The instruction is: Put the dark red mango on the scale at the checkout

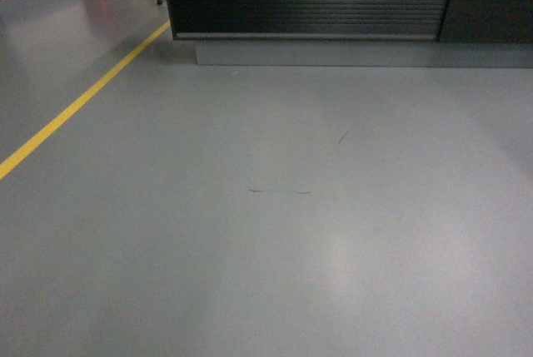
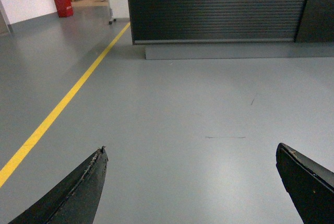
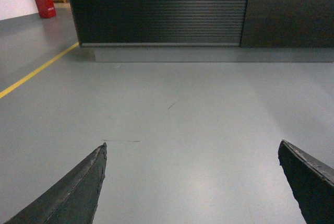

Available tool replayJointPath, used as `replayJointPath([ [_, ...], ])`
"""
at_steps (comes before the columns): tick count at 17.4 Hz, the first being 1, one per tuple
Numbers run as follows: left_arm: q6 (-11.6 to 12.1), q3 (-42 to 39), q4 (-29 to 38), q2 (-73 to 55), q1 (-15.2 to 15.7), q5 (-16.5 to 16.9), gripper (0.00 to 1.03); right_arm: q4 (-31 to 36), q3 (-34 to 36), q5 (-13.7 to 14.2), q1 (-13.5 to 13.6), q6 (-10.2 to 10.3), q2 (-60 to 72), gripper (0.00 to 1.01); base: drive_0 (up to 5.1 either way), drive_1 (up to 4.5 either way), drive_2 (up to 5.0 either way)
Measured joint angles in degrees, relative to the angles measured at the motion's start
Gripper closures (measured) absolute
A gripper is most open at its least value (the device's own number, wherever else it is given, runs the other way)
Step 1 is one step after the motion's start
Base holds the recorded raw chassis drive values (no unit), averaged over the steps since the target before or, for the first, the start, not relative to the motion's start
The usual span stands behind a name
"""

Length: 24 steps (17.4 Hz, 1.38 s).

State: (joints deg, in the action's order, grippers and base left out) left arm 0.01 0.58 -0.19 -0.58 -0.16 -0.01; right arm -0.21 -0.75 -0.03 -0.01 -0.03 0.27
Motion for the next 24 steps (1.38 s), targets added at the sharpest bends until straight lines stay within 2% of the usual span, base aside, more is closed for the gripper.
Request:
replayJointPath([
  [24,0.0,0.0,0.0,0.0,0.0,0.0,0.05,0.0,0.0,0.0,0.0,0.0,0.0,0.03,0.0,0.00,0.0],
])
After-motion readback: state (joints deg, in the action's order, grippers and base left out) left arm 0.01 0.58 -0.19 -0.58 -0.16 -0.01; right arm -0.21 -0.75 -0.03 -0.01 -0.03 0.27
